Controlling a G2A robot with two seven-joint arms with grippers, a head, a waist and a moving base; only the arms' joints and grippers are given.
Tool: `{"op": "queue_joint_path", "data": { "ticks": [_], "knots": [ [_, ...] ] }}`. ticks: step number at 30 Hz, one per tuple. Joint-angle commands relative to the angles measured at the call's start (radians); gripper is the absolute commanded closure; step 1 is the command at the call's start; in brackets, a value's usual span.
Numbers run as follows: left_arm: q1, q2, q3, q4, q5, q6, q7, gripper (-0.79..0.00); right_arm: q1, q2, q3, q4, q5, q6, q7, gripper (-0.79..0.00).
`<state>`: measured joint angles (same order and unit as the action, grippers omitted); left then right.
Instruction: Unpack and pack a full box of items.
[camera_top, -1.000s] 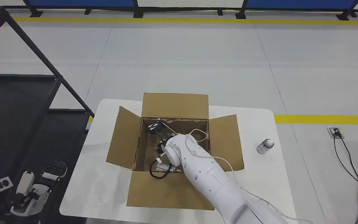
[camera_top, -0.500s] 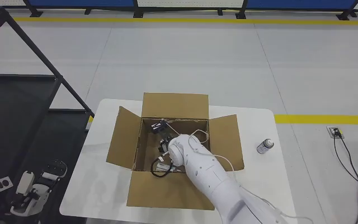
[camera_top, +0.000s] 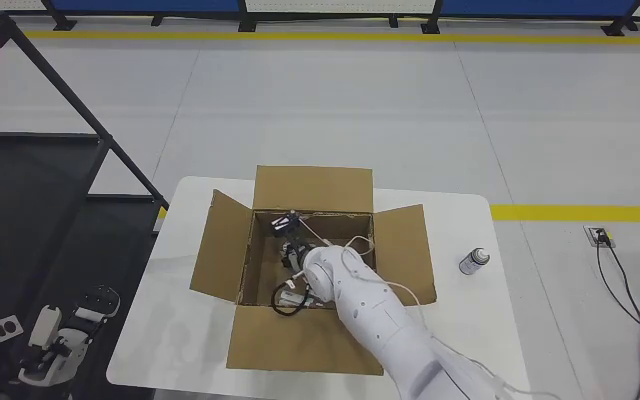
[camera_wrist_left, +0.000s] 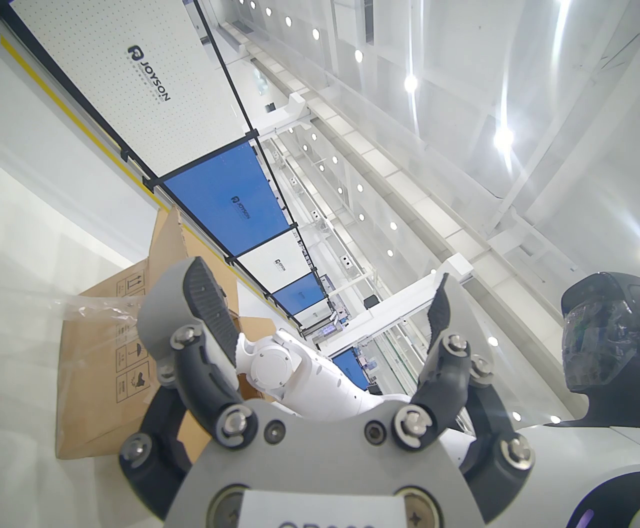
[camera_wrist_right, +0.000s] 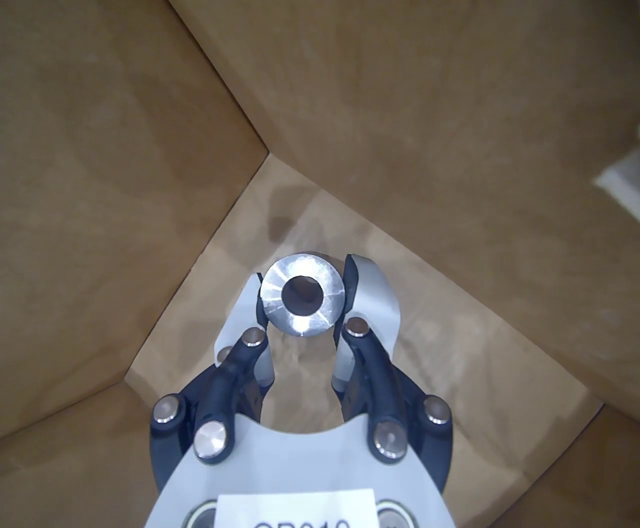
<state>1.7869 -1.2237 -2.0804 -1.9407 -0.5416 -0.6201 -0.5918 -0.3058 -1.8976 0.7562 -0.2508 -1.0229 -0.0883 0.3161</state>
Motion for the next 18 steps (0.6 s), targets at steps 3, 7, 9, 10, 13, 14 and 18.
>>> {"op": "queue_joint_path", "data": {
  "ticks": [3,7,9,10,13,14,18],
  "knots": [
    [0.0,0.0,0.0,0.0,0.0,0.0,0.0,-0.785,-0.046,0.017,0.005,-0.058,-0.026,0.041,-0.069,0.0],
    [0.0,0.0,0.0,0.0,0.0,0.0,0.0,-0.785,-0.1,0.043,0.021,-0.15,-0.052,0.081,-0.126,0.0],
    [0.0,0.0,0.0,0.0,0.0,0.0,0.0,-0.785,-0.131,0.06,0.033,-0.21,-0.072,0.099,-0.137,0.0],
    [0.0,0.0,0.0,0.0,0.0,0.0,0.0,-0.785,-0.148,0.07,0.041,-0.244,-0.083,0.106,-0.135,0.0],
    [0.0,0.0,0.0,0.0,0.0,0.0,0.0,-0.785,-0.205,0.105,0.071,-0.369,-0.126,0.124,-0.105,0.0],
    [0.0,0.0,0.0,0.0,0.0,0.0,0.0,-0.785,-0.227,0.117,0.084,-0.418,-0.144,0.127,-0.089,0.0],
    [0.0,0.0,0.0,0.0,0.0,0.0,0.0,-0.785,-0.345,0.172,0.152,-0.653,-0.225,0.129,-0.027,0.0]
  ]
}}
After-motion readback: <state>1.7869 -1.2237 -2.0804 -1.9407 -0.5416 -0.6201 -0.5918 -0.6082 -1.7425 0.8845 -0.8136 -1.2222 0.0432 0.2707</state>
